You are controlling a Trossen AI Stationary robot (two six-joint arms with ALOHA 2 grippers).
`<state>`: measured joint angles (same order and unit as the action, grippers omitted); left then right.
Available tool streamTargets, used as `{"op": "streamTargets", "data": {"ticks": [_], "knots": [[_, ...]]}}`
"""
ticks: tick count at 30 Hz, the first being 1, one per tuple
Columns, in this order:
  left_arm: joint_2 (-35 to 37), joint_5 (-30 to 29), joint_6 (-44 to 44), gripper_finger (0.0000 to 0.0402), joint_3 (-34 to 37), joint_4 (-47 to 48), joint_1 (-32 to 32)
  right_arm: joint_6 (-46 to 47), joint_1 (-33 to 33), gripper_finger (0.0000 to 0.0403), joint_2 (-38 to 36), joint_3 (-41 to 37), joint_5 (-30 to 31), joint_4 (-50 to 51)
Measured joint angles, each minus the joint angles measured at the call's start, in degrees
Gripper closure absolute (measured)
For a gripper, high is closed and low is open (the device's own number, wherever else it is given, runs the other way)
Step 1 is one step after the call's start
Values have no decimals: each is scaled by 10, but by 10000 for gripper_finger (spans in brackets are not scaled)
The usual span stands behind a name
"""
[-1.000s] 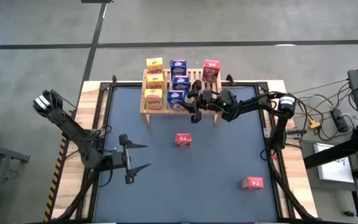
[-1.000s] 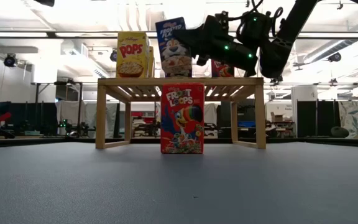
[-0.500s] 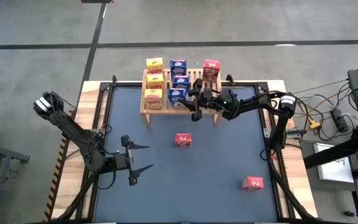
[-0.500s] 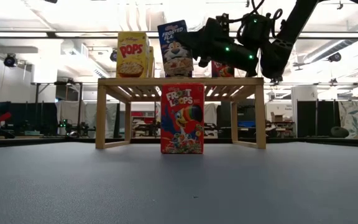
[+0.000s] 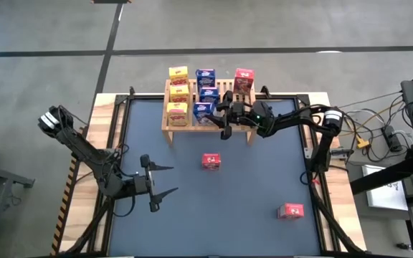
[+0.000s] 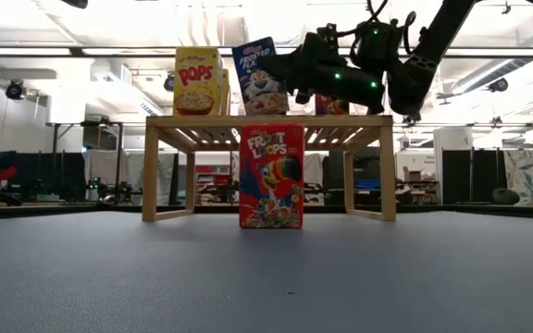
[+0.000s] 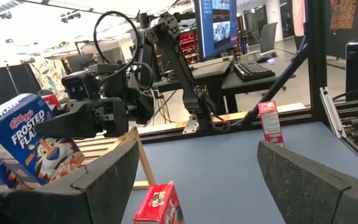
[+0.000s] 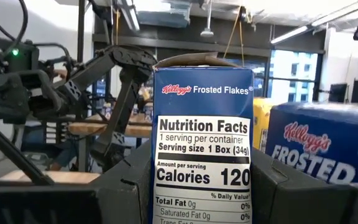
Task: Stack cereal on shelf
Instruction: Put the blue cereal box on the shelf aligned with the other blue cereal box
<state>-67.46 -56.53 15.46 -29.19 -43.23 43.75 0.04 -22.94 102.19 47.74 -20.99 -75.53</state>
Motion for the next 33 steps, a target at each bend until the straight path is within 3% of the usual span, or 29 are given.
{"op": "streamTargets", "data": {"ticks": [33], "knots": [[0,1,-10,91,1,0,-9,-8,0,223,-13,6,-4,95]]}}
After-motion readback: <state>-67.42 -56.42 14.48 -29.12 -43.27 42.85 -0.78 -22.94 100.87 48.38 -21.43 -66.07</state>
